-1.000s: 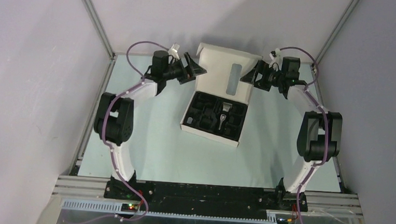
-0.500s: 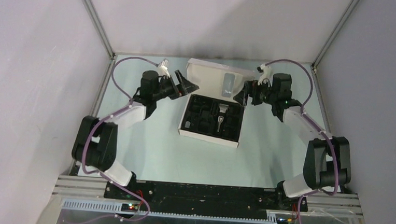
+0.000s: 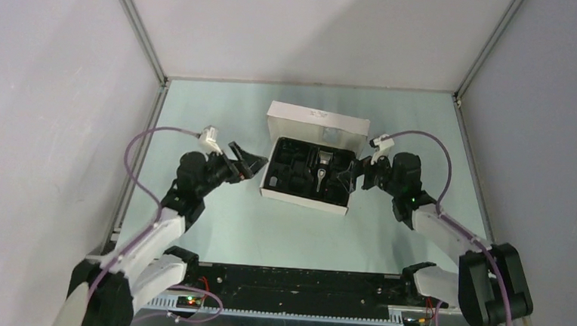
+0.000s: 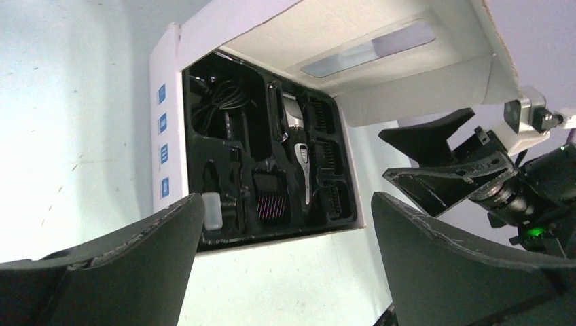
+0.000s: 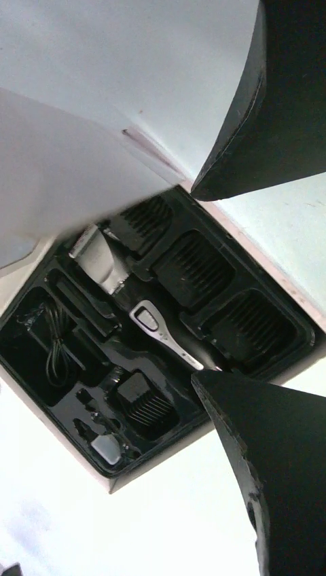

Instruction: Sort the hair-cutting tools

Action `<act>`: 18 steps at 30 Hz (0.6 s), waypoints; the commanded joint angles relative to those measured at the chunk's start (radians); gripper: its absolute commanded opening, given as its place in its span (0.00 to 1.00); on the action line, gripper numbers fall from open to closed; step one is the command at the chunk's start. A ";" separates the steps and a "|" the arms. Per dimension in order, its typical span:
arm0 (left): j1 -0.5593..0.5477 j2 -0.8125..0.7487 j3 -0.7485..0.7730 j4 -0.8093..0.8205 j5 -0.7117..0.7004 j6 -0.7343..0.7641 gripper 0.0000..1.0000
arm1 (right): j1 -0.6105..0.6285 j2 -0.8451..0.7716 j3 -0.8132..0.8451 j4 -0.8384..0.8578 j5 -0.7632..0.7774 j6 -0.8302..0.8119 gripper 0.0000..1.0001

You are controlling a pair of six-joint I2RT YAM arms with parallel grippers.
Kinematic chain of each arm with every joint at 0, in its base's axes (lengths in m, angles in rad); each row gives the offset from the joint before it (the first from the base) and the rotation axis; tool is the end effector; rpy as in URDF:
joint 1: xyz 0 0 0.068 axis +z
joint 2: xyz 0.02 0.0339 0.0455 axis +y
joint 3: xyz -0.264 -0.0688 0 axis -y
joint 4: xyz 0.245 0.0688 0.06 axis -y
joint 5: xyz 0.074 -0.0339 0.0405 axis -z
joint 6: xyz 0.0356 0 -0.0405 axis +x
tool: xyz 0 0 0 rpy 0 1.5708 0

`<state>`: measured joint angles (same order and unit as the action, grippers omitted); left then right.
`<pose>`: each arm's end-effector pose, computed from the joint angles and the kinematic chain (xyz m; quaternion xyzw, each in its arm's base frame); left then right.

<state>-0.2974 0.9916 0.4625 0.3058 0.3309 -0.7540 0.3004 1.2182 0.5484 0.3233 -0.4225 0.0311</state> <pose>0.2091 -0.0762 0.2387 -0.0744 0.7741 -0.4201 0.4677 0.2424 0.0904 0.2200 -0.2268 0.7768 0.2620 0.5258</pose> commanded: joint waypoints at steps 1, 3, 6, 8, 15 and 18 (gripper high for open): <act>-0.005 -0.227 -0.054 -0.171 -0.125 0.007 1.00 | 0.043 -0.127 -0.079 0.044 0.113 0.031 0.99; -0.005 -0.326 -0.064 -0.265 -0.162 0.007 1.00 | 0.063 -0.197 -0.109 -0.018 0.162 0.058 1.00; -0.005 -0.455 -0.070 -0.391 -0.222 -0.004 1.00 | 0.077 -0.338 -0.149 -0.131 0.219 0.134 0.99; -0.006 -0.477 -0.065 -0.431 -0.250 -0.018 1.00 | 0.080 -0.437 -0.183 -0.193 0.275 0.207 0.99; 0.006 -0.311 -0.002 -0.447 -0.304 -0.063 1.00 | 0.011 -0.637 -0.194 -0.415 0.515 0.504 0.99; 0.047 -0.155 0.067 -0.413 -0.317 -0.081 0.99 | -0.118 -0.582 -0.154 -0.419 0.446 0.527 0.99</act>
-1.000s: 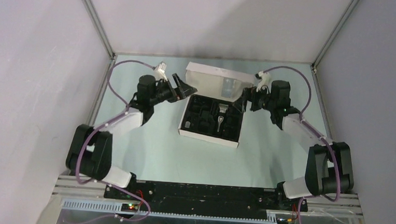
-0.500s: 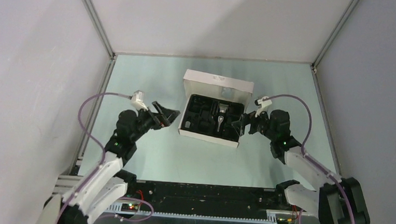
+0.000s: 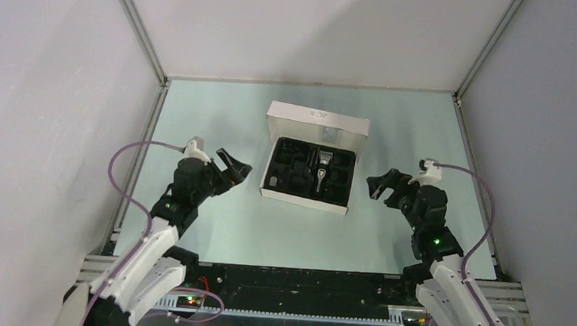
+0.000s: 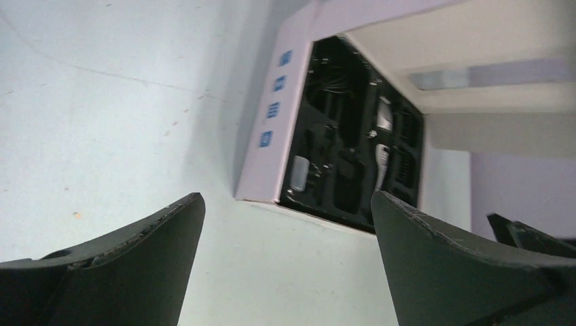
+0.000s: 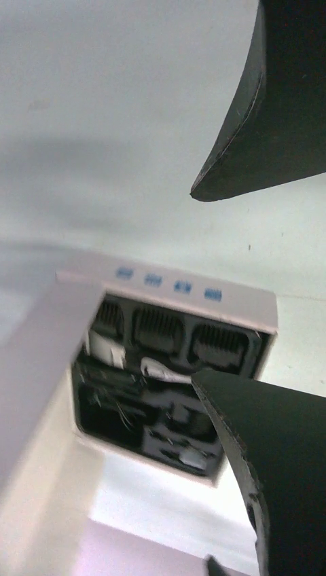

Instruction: Sort the hair-cutting tools

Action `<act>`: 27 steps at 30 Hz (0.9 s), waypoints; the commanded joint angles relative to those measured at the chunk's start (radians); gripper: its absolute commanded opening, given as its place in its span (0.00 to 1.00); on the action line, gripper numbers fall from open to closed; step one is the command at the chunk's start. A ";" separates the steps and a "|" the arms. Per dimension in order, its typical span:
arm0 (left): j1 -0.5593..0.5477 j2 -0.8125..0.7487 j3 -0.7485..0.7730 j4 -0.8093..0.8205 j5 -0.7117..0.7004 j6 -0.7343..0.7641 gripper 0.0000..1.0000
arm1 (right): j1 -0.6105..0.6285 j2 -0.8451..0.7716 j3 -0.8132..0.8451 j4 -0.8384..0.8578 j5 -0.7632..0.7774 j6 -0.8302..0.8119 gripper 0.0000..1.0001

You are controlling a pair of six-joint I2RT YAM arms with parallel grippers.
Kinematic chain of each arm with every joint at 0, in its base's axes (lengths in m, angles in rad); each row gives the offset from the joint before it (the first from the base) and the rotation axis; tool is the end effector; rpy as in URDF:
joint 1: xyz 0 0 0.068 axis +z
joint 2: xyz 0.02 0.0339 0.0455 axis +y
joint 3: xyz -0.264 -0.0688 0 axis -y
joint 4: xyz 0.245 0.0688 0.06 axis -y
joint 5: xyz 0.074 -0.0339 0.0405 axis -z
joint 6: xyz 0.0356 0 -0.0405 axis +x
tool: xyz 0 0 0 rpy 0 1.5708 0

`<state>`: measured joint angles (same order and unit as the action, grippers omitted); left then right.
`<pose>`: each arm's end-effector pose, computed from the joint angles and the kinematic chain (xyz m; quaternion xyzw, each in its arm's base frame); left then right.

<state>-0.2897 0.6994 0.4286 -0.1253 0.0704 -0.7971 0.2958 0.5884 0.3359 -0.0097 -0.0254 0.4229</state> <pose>0.1633 -0.0513 0.2335 -0.1899 0.8102 -0.3114 0.4589 0.1513 0.0471 0.2285 0.0427 0.7923 0.2234 0.5661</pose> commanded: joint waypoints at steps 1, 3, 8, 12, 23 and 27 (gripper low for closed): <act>0.048 0.172 0.117 0.039 -0.054 -0.042 0.99 | -0.139 0.100 0.070 -0.083 0.025 0.140 0.99; 0.063 0.273 0.178 0.066 -0.058 -0.035 0.99 | -0.207 0.189 0.106 -0.067 -0.013 0.138 0.99; 0.075 0.527 0.383 0.073 -0.090 0.014 0.99 | -0.222 0.359 0.187 0.068 0.016 0.109 0.99; 0.078 0.698 0.528 0.061 -0.098 0.054 1.00 | -0.219 0.493 0.260 0.154 0.065 0.085 0.99; 0.051 0.934 0.699 0.064 0.035 0.115 1.00 | -0.101 0.762 0.387 0.245 0.116 0.028 0.99; 0.034 0.953 0.684 0.066 0.044 0.113 1.00 | -0.073 0.785 0.390 0.249 0.118 0.019 0.99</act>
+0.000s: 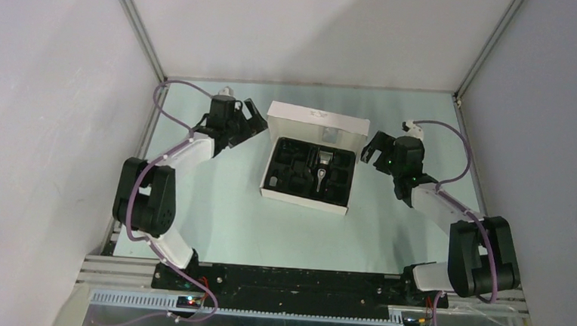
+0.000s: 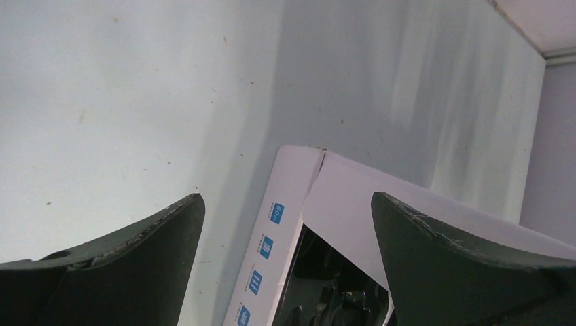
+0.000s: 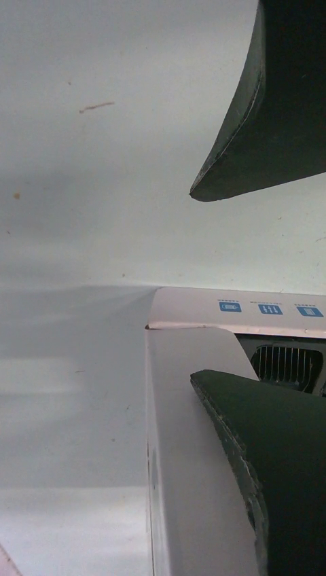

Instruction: Sort the hair-cutting tools

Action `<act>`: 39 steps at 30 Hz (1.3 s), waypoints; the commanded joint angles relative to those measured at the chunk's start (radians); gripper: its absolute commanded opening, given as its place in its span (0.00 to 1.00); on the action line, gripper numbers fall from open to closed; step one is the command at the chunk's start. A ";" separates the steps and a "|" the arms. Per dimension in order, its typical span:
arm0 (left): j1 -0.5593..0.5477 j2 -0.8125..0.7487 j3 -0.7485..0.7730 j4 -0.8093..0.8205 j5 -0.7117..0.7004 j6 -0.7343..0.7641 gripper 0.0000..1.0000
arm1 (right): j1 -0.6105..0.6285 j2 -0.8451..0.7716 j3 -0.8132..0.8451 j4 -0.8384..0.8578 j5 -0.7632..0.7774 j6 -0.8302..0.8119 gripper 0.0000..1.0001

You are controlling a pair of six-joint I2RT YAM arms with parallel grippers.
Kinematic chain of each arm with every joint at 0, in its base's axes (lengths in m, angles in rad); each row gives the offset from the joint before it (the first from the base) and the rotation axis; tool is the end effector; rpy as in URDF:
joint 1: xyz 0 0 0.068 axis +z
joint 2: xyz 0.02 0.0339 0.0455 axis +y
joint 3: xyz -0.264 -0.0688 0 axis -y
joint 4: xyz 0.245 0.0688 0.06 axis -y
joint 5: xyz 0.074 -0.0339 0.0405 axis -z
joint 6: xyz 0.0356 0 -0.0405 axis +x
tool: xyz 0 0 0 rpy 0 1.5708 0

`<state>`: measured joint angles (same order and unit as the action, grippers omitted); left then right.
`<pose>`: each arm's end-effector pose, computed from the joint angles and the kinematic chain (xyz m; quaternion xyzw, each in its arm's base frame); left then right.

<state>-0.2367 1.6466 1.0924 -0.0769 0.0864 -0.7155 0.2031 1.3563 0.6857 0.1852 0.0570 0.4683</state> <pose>0.3573 -0.0893 0.2342 -0.1922 0.8700 -0.2415 0.3844 0.2844 0.0565 0.2151 0.1278 0.8465 0.1470 0.4955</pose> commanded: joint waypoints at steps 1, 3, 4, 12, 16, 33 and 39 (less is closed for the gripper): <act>-0.024 0.007 0.009 0.025 0.030 0.027 1.00 | 0.024 0.019 0.040 0.051 0.038 -0.027 0.99; -0.030 0.003 -0.013 0.040 0.033 0.018 1.00 | 0.028 0.018 0.040 0.039 0.041 -0.032 0.99; -0.032 0.001 -0.020 0.045 0.035 0.016 1.00 | 0.029 0.018 0.040 0.033 0.041 -0.035 0.99; -0.047 -0.019 -0.063 0.064 0.035 0.006 1.00 | 0.054 0.020 0.040 0.016 0.034 -0.039 0.99; -0.050 -0.034 -0.080 0.065 0.028 0.010 1.00 | 0.064 0.017 0.040 0.000 0.036 -0.035 0.99; -0.051 -0.245 -0.319 0.040 -0.076 -0.072 1.00 | 0.075 -0.159 -0.070 -0.170 0.156 -0.020 0.99; -0.047 -0.473 -0.463 -0.053 -0.167 -0.079 1.00 | 0.073 -0.380 -0.128 -0.355 0.213 0.032 0.99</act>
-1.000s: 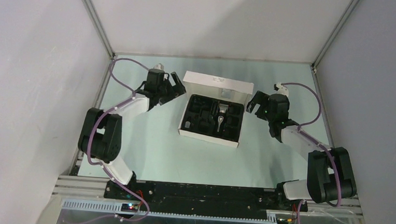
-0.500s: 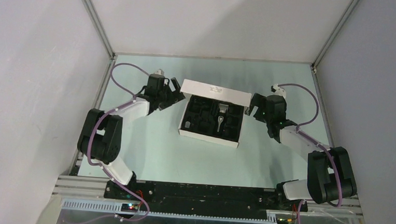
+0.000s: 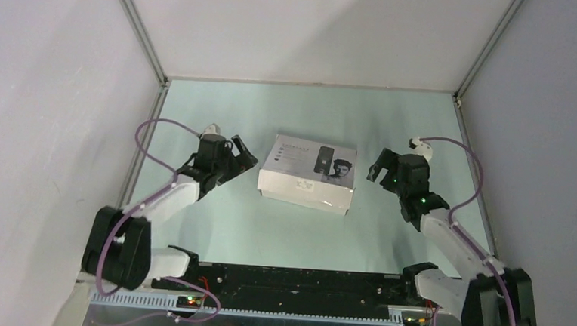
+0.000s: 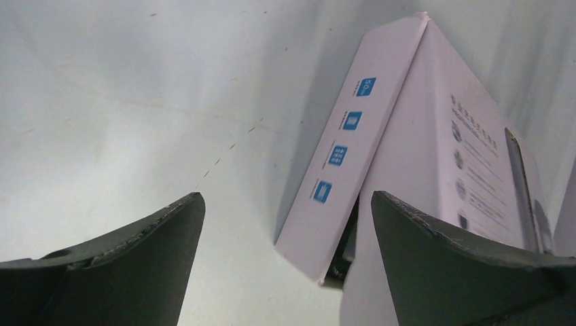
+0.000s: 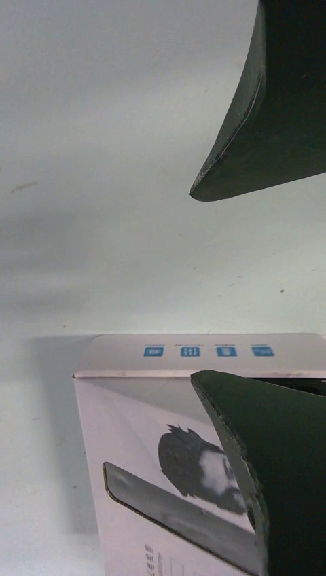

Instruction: Sort the hair-cutting tools

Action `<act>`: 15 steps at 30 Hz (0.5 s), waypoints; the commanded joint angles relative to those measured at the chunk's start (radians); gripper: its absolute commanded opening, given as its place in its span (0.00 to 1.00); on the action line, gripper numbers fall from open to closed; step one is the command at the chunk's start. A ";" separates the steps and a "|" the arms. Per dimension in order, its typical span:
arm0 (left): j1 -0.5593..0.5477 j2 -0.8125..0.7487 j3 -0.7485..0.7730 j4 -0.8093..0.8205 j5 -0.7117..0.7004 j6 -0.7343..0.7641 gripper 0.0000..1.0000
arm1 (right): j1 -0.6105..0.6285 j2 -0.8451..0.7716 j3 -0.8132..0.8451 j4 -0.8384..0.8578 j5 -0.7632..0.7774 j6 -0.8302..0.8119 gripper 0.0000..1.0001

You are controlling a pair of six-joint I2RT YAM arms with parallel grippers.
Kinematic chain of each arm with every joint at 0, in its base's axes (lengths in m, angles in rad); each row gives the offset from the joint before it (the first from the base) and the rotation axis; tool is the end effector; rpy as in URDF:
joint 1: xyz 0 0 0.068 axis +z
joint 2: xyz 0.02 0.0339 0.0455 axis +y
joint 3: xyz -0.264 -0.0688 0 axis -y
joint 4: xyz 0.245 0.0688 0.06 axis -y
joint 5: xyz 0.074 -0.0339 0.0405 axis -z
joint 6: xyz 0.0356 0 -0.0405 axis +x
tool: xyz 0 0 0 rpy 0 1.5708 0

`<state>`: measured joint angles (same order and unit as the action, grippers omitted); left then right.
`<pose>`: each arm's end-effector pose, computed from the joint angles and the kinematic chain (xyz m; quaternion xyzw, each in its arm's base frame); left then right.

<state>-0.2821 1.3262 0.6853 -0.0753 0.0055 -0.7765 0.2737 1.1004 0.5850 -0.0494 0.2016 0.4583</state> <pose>0.2602 -0.0756 0.1993 -0.2216 0.8827 -0.2114 0.3564 0.2282 0.0567 0.2220 0.1286 0.8635 0.0893 0.4794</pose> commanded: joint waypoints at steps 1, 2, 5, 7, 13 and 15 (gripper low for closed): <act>-0.001 -0.207 -0.065 -0.082 -0.099 -0.018 1.00 | 0.002 -0.141 -0.031 -0.156 0.066 0.054 0.99; 0.001 -0.236 -0.084 -0.095 -0.106 -0.018 1.00 | 0.002 -0.178 -0.036 -0.173 0.057 0.060 0.99; 0.006 -0.373 -0.111 -0.176 -0.143 -0.029 1.00 | 0.001 -0.243 -0.044 -0.245 0.032 0.087 0.99; 0.012 -0.447 -0.127 -0.211 -0.155 -0.032 1.00 | -0.004 -0.284 -0.047 -0.271 -0.001 0.106 0.99; 0.025 -0.534 -0.155 -0.164 -0.014 -0.044 1.00 | -0.027 -0.339 -0.061 -0.222 -0.235 0.189 0.99; 0.029 -0.499 -0.150 -0.103 0.090 -0.060 1.00 | -0.032 -0.306 -0.066 -0.162 -0.320 0.222 0.99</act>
<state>-0.2638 0.7914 0.5362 -0.2623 -0.0578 -0.8036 0.2527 0.7708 0.5301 -0.2905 0.0731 0.5995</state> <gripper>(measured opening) 0.996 0.993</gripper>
